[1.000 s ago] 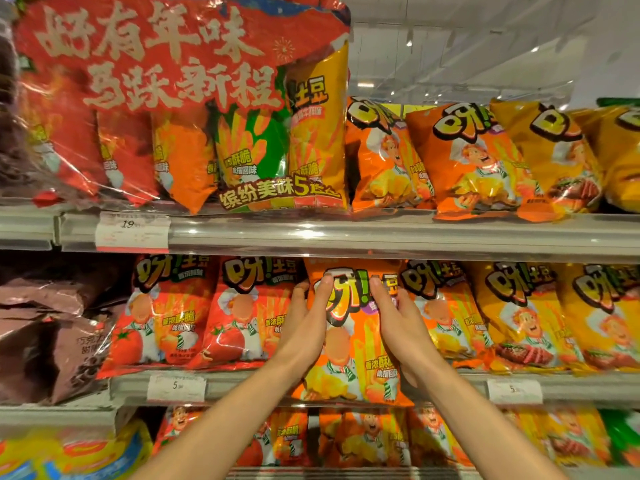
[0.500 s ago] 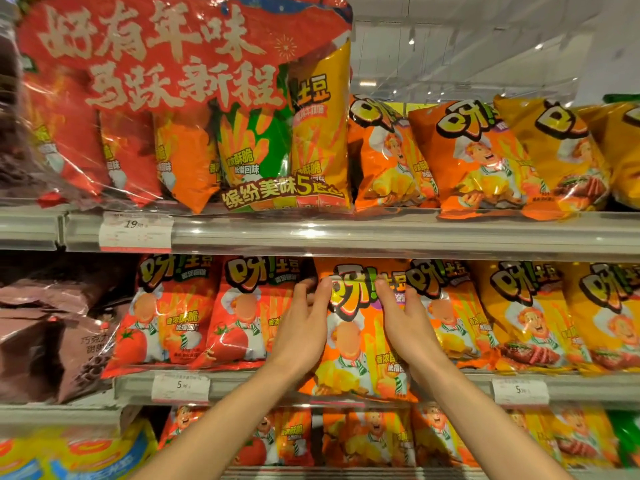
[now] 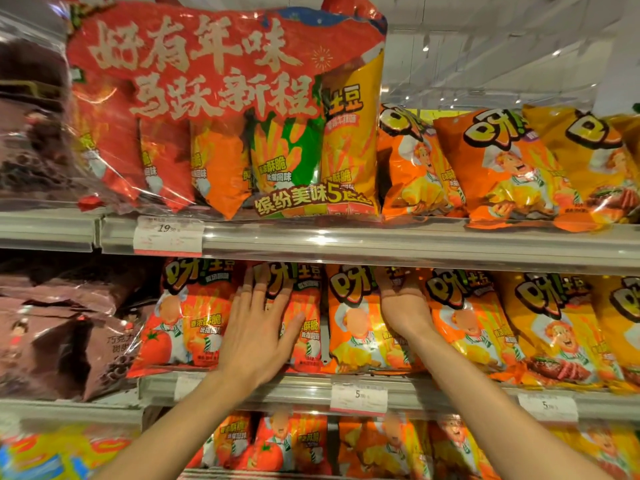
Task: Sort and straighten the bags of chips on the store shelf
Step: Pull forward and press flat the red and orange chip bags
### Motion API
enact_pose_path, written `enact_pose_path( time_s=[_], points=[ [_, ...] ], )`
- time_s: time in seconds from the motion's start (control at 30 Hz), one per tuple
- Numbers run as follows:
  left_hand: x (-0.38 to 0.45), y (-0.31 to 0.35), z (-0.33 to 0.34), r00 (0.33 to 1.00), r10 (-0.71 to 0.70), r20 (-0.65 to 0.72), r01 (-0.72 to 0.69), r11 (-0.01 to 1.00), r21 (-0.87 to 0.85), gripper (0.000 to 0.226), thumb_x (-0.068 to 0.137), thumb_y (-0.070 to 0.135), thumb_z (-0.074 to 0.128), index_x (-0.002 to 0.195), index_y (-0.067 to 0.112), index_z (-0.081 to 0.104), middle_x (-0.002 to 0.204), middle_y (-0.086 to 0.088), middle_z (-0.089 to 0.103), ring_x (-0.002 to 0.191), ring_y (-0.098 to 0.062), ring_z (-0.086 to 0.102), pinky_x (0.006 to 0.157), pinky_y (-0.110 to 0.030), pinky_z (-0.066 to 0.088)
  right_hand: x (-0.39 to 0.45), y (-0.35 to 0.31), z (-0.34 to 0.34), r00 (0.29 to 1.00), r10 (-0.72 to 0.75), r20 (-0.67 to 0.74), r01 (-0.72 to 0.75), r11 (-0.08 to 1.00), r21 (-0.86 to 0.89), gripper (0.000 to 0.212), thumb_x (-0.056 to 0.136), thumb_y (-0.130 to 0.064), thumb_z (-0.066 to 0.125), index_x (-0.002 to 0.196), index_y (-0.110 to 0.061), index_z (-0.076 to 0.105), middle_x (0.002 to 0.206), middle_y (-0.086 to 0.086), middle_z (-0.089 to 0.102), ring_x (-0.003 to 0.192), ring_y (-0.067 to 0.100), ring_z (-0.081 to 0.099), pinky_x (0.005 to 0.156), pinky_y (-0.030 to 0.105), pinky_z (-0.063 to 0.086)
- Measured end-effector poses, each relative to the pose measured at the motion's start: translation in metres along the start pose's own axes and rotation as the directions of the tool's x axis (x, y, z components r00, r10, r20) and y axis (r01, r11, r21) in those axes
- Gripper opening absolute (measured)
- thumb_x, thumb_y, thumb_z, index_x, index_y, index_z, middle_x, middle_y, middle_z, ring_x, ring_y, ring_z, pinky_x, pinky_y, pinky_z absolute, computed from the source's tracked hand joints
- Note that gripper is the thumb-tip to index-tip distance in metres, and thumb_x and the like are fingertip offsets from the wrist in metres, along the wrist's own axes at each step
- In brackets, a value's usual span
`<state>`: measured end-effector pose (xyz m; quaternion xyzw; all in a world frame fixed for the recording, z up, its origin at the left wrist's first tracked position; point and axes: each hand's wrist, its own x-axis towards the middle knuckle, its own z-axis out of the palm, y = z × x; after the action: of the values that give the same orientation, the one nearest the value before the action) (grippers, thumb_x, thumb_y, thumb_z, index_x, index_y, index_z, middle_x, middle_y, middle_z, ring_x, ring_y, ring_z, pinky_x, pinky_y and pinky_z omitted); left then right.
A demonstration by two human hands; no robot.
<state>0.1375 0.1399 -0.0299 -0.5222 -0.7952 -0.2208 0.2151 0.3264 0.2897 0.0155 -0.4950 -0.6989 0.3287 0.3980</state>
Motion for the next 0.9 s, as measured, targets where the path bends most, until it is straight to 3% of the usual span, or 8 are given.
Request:
enact_pose_path(
  time_s=[0.13, 0.23, 0.37, 0.47, 0.6, 0.73, 0.83, 0.9],
  points=[
    [0.001, 0.001, 0.005, 1.000, 0.009, -0.005, -0.009, 1.000, -0.030, 0.064, 0.101, 0.061, 0.022, 0.148, 0.024, 0.042, 0.152, -0.019, 0.038, 0.142, -0.038, 0.031, 0.119, -0.049, 0.023, -0.012, 0.008, 0.006, 0.982, -0.187, -0.038, 0.168, 0.941, -0.293, 0.051, 0.100, -0.044, 0.045, 0.131, -0.003, 0.046, 0.128, 0.027, 0.056, 0.116, 0.043, 0.052, 0.097, 0.042, 0.041],
    [0.002, 0.001, 0.010, 1.000, 0.015, -0.017, -0.016, 0.999, -0.043, 0.064, 0.102, 0.061, 0.022, 0.151, 0.024, 0.040, 0.159, -0.016, 0.028, 0.148, -0.036, 0.022, 0.122, -0.047, 0.018, -0.028, 0.012, 0.008, 0.924, -0.382, -0.016, 0.302, 0.756, -0.580, 0.059, 0.100, -0.052, 0.034, 0.121, -0.001, 0.058, 0.117, 0.027, 0.060, 0.109, 0.041, 0.053, 0.096, 0.046, 0.041],
    [0.002, 0.002, 0.016, 0.999, 0.042, -0.024, -0.043, 0.998, -0.055, 0.064, 0.102, 0.061, 0.020, 0.154, 0.026, 0.033, 0.165, -0.012, 0.014, 0.153, -0.030, 0.007, 0.124, -0.045, 0.009, -0.044, 0.023, 0.026, 0.853, -0.512, 0.099, 0.425, 0.572, -0.701, 0.066, 0.099, -0.061, 0.023, 0.134, -0.015, 0.055, 0.130, 0.015, 0.059, 0.126, 0.035, 0.048, 0.112, 0.052, 0.027],
    [0.002, 0.000, 0.014, 0.998, 0.058, -0.013, -0.058, 0.998, -0.009, 0.064, 0.102, 0.061, 0.019, 0.153, 0.026, 0.034, 0.165, -0.011, 0.016, 0.153, -0.029, 0.009, 0.124, -0.048, 0.007, -0.044, 0.025, 0.035, 0.862, -0.487, 0.141, 0.416, 0.520, -0.747, 0.069, 0.099, -0.063, 0.020, 0.137, -0.016, 0.054, 0.133, 0.012, 0.059, 0.130, 0.034, 0.045, 0.114, 0.058, 0.021],
    [-0.002, -0.013, -0.004, 0.994, 0.087, -0.070, -0.086, 0.996, 0.018, 0.060, 0.102, 0.057, 0.025, 0.148, 0.023, 0.044, 0.156, -0.013, 0.036, 0.147, -0.031, 0.025, 0.118, -0.052, 0.022, -0.042, 0.022, 0.036, 0.866, -0.474, 0.160, 0.416, 0.503, -0.758, 0.069, 0.099, -0.063, 0.019, 0.139, -0.017, 0.052, 0.138, 0.014, 0.056, 0.136, 0.036, 0.040, 0.115, 0.063, 0.014],
    [-0.008, -0.059, -0.020, 0.988, -0.009, -0.152, 0.012, 1.000, 0.018, 0.060, 0.101, 0.055, 0.028, 0.138, 0.015, 0.054, 0.134, -0.016, 0.048, 0.125, -0.038, 0.043, 0.106, -0.055, 0.035, -0.048, 0.012, 0.040, 0.840, -0.523, 0.148, 0.446, 0.509, -0.736, 0.067, 0.099, -0.063, 0.021, 0.146, -0.020, 0.043, 0.150, 0.014, 0.043, 0.145, 0.037, 0.027, 0.116, 0.064, 0.010],
    [-0.011, -0.089, -0.018, 0.987, -0.080, -0.138, 0.087, 0.995, 0.049, 0.055, 0.097, 0.057, 0.032, 0.123, 0.017, 0.059, 0.134, -0.018, 0.047, 0.130, -0.041, 0.039, 0.112, -0.060, 0.027, -0.063, -0.005, 0.056, 0.792, -0.578, 0.199, 0.544, 0.517, -0.661, 0.072, 0.099, -0.066, 0.014, 0.155, -0.022, 0.025, 0.160, 0.011, 0.028, 0.150, 0.033, 0.013, 0.118, 0.060, 0.006],
    [-0.012, -0.100, -0.012, 0.989, -0.102, -0.111, 0.110, 0.991, 0.069, 0.052, 0.097, 0.058, 0.033, 0.127, 0.022, 0.055, 0.144, -0.018, 0.043, 0.141, -0.041, 0.031, 0.117, -0.060, 0.019, -0.074, -0.019, 0.074, 0.746, -0.614, 0.259, 0.624, 0.507, -0.595, 0.071, 0.099, -0.066, 0.012, 0.156, -0.024, 0.019, 0.161, 0.011, 0.023, 0.150, 0.031, 0.010, 0.120, 0.058, 0.003]
  ],
)
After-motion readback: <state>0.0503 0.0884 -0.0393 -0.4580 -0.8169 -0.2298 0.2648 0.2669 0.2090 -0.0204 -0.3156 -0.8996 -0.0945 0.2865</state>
